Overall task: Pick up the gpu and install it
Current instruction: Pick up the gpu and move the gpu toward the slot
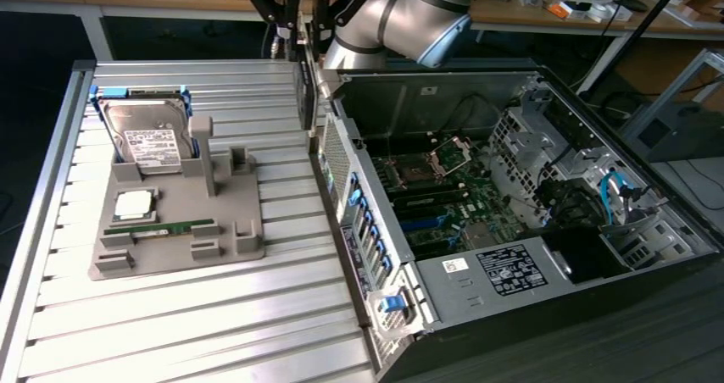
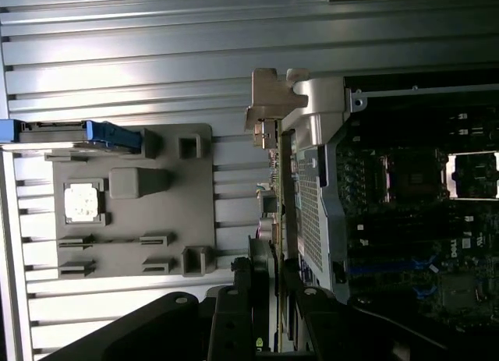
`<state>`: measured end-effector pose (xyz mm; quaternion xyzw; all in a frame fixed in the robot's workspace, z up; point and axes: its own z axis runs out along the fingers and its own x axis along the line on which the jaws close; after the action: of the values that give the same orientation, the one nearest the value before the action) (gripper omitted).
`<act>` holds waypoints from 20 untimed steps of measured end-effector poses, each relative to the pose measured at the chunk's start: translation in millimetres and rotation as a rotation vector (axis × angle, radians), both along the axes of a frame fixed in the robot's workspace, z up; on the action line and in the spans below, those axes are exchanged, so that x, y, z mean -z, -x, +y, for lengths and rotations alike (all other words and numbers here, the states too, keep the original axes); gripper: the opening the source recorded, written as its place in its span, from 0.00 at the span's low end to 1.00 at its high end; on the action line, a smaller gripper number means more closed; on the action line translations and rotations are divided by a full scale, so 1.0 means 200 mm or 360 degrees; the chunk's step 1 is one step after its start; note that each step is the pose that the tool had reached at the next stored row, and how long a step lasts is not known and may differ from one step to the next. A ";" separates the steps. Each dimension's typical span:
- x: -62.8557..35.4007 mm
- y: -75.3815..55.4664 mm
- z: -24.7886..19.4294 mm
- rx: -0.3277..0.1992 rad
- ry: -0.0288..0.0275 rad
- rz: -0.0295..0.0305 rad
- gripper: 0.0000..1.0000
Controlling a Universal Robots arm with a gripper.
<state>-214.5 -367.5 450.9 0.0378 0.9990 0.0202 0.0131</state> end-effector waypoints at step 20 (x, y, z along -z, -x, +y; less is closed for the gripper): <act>0.000 -0.08 -0.002 0.0000 0.00000 0.00000 0.27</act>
<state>-197.9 -367.9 450.8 0.0379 0.9990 0.0202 0.0131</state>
